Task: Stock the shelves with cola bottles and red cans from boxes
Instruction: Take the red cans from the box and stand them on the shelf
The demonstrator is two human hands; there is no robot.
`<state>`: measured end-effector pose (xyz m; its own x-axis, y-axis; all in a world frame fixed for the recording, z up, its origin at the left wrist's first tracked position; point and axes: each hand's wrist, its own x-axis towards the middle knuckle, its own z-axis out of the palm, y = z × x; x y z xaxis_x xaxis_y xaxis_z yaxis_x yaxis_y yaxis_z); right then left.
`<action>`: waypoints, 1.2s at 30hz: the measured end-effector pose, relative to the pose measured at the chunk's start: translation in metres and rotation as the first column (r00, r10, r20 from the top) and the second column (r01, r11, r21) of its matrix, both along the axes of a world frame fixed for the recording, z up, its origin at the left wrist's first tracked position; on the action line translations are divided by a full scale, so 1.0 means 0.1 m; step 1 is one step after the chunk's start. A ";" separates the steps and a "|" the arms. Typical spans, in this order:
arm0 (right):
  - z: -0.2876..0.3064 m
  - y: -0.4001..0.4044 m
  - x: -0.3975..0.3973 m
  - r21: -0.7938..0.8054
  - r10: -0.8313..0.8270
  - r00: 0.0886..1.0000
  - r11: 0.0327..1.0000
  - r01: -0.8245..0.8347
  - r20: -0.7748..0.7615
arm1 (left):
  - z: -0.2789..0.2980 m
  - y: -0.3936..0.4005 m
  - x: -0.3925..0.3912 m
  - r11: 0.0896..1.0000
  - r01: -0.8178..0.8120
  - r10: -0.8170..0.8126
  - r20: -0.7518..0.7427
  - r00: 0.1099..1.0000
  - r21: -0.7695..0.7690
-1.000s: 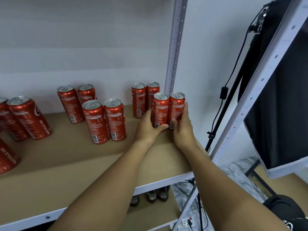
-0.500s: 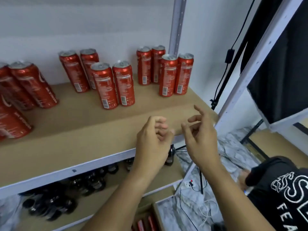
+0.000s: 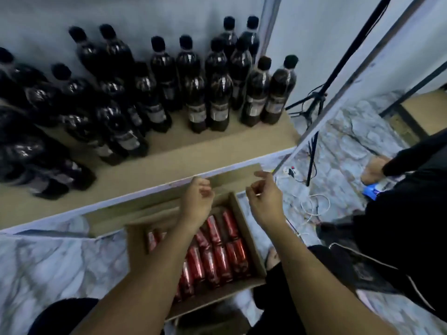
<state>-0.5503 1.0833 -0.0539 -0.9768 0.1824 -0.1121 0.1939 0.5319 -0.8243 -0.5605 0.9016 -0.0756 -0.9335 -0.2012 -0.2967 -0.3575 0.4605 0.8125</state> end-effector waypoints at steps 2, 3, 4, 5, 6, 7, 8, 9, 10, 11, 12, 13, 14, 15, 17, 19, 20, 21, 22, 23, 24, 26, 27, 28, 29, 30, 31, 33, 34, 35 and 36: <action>-0.77 -0.08 0.10 0.027 0.016 0.997 0.999 -0.018 0.081 | -0.85 -0.13 0.10 1.000 0.002 0.002 0.125 0.992 -0.031; -1.14 -0.13 0.14 0.041 0.027 0.992 0.999 -0.032 0.123 | -1.25 -0.17 0.15 0.999 0.011 -0.005 0.185 0.983 -0.033; -1.50 -0.17 0.16 0.050 0.041 0.986 0.998 -0.049 0.164 | -1.62 -0.21 0.21 0.998 0.033 -0.022 0.243 0.970 -0.044; -1.83 -0.22 0.19 0.058 0.055 0.978 0.996 -0.068 0.201 | -1.93 -0.24 0.28 0.997 0.047 -0.029 0.279 0.960 -0.059; -2.14 -0.26 0.20 0.063 0.060 0.971 0.995 -0.077 0.232 | -2.18 -0.27 0.34 0.995 0.050 -0.022 0.298 0.954 -0.088; -2.41 -0.30 0.22 0.065 0.060 0.963 0.995 -0.079 0.261 | -2.47 -0.30 0.41 0.994 0.035 0.000 0.317 0.948 -0.105; -2.67 -0.34 0.24 0.066 0.065 0.955 0.994 -0.087 0.291 | -2.72 -0.32 0.47 0.994 -0.006 0.043 0.349 0.936 -0.107; -2.92 -0.38 0.25 0.075 0.082 0.943 0.991 -0.112 0.324 | -2.93 -0.32 0.53 0.994 -0.052 0.084 0.368 0.926 -0.094; -3.18 -0.42 0.26 0.089 0.109 0.924 0.984 -0.151 0.366 | -3.15 -0.33 0.58 0.992 -0.078 0.110 0.392 0.913 -0.097; -3.41 -0.47 0.28 0.100 0.136 0.901 0.976 -0.193 0.413 | -3.34 -0.33 0.62 0.991 -0.090 0.121 0.412 0.903 -0.096; -3.61 -0.52 0.29 0.106 0.160 0.874 0.967 -0.232 0.459 | -3.50 -0.33 0.66 0.991 -0.096 0.127 0.442 0.888 -0.092; -3.81 -0.57 0.31 0.106 0.179 0.849 0.959 -0.264 0.497 | -3.65 -0.31 0.69 0.991 -0.108 0.133 0.465 0.875 -0.080; -3.97 -0.61 0.33 0.105 0.198 0.822 0.949 -0.297 0.533 | -3.79 -0.30 0.73 0.990 -0.114 0.138 0.479 0.867 -0.079; -4.10 -0.65 0.35 0.104 0.217 0.799 0.939 -0.327 0.561 | -3.95 -0.30 0.77 0.992 -0.095 0.125 0.488 0.864 -0.086; -4.31 -0.70 0.41 0.101 0.234 0.780 0.930 -0.354 0.580 | -4.18 -0.29 0.86 0.984 0.009 0.084 0.503 0.860 -0.180; -4.45 -0.71 0.46 0.076 0.245 0.774 0.932 -0.354 0.584 | -4.33 -0.27 0.94 0.958 0.088 0.069 0.522 0.850 -0.271; -4.49 -0.71 0.49 0.066 0.251 0.772 0.933 -0.353 0.584 | -4.39 -0.26 0.98 0.953 0.096 0.071 0.520 0.851 -0.288; -4.53 -0.70 0.52 0.055 0.258 0.774 0.934 -0.353 0.578 | -4.44 -0.25 1.02 0.953 0.090 0.075 0.510 0.857 -0.291; -4.55 -0.68 0.54 0.046 0.262 0.780 0.936 -0.348 0.568 | -4.45 -0.22 1.04 0.956 0.072 0.082 0.496 0.865 -0.284; -4.57 -0.67 0.56 0.035 0.269 0.792 0.939 -0.343 0.548 | -4.48 -0.21 1.04 0.961 0.047 0.094 0.482 0.871 -0.273; -4.58 -0.66 0.56 0.026 0.273 0.799 0.941 -0.338 0.536 | -4.49 -0.20 1.04 0.963 0.028 0.105 0.469 0.877 -0.267; -4.58 -0.64 0.57 0.003 0.276 0.810 0.946 -0.324 0.518 | -4.54 -0.19 1.05 0.973 -0.012 0.120 0.458 0.881 -0.232; -4.58 -0.64 0.58 -0.011 0.268 0.812 0.952 -0.307 0.518 | -4.55 -0.18 1.07 0.977 -0.034 0.127 0.451 0.884 -0.209; -4.56 -0.63 0.59 -0.028 0.253 0.818 0.960 -0.279 0.517 | -4.57 -0.18 1.09 0.982 -0.060 0.137 0.444 0.886 -0.181; -4.54 -0.62 0.60 -0.036 0.229 0.827 0.969 -0.246 0.513 | -4.58 -0.18 1.11 0.984 -0.105 0.156 0.431 0.889 -0.141; -4.50 -0.62 0.61 -0.042 0.197 0.838 0.978 -0.205 0.509 | -4.57 -0.19 1.14 0.982 -0.166 0.189 0.416 0.890 -0.090; -4.46 -0.62 0.62 -0.049 0.159 0.849 0.987 -0.156 0.504 | -4.55 -0.19 1.16 0.971 -0.239 0.230 0.395 0.889 -0.029; -4.34 -0.62 0.62 -0.065 0.071 0.883 0.997 -0.046 0.464 | -4.38 -0.20 1.18 0.915 -0.396 0.354 0.322 0.878 0.075; -4.26 -0.61 0.61 -0.068 0.028 0.905 0.998 0.001 0.425 | -4.30 -0.22 1.19 0.882 -0.458 0.417 0.272 0.867 0.109; -4.18 -0.61 0.60 -0.064 -0.017 0.924 0.997 0.044 0.382 | -4.23 -0.25 1.20 0.849 -0.508 0.468 0.240 0.850 0.143; -4.10 -0.59 0.58 -0.071 -0.059 0.940 0.994 0.088 0.336 | -4.15 -0.29 1.20 0.816 -0.549 0.512 0.213 0.832 0.184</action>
<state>-0.4924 1.0239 -0.4644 -0.8652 0.2281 -0.4465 0.5008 0.4377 -0.7467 -0.4406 0.8726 -0.4907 -0.6431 -0.5616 -0.5206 -0.6147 -0.0268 0.7883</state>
